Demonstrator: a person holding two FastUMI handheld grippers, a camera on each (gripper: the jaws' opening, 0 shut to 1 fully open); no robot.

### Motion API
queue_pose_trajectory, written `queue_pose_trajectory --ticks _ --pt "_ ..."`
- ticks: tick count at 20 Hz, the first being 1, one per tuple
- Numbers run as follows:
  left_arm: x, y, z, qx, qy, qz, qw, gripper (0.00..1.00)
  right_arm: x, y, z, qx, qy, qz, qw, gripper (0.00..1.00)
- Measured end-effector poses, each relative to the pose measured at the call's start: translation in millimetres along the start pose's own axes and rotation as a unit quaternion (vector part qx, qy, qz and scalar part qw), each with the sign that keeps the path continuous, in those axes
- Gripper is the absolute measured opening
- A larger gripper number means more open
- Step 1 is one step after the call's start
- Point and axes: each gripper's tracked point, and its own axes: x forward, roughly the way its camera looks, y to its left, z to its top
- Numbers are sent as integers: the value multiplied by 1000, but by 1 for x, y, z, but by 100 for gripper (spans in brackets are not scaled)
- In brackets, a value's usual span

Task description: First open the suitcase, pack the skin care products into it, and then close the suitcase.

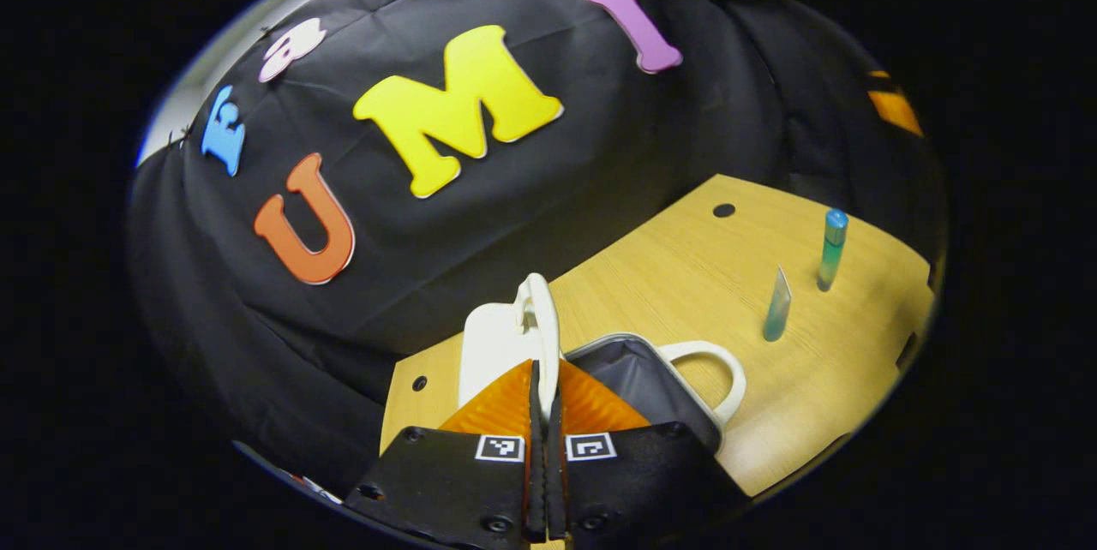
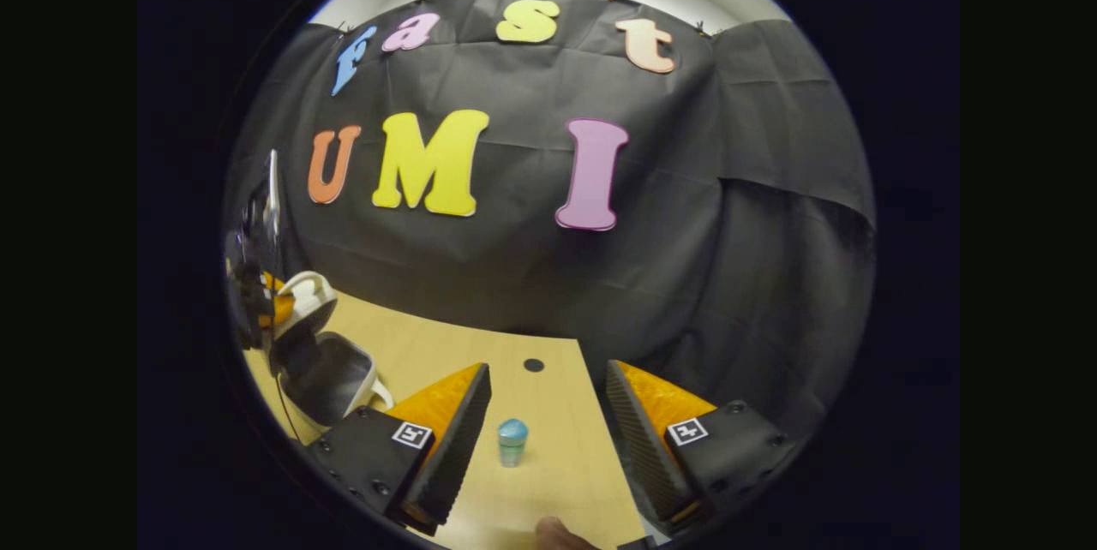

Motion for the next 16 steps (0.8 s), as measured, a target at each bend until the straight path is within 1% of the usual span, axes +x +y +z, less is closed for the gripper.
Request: queue_pose_trajectory --ticks 2,4,5,6,8,10,12,14,15,16 --pt "-4 41 -6 -36 -10 4 999 4 2 23 0 -3 6 8 1000 80" --pt "-4 88 -20 -63 -15 19 998 4 4 45 0 -6 14 15 1000 81" --pt "-1 109 -29 -81 -18 24 996 3 5 53 0 -7 17 17 1000 80" --pt "0 127 -36 -95 -22 25 995 4 6 60 2 -9 17 17 1000 81" --pt "6 166 -66 -135 -9 35 990 3 5 74 5 -14 16 18 1000 81" --pt "15 193 -98 -180 6 36 983 3 6 83 5 -21 18 18 999 81" --pt "28 208 -140 -228 26 36 973 3 6 89 4 -28 23 16 999 81" --pt "49 220 -186 -274 56 30 960 4 6 91 1 -35 30 13 999 81" --pt "60 223 -211 -303 72 26 950 3 6 91 -1 -40 34 10 999 81" --pt "70 223 -234 -336 88 16 938 4 7 91 -1 -44 37 8 998 80"
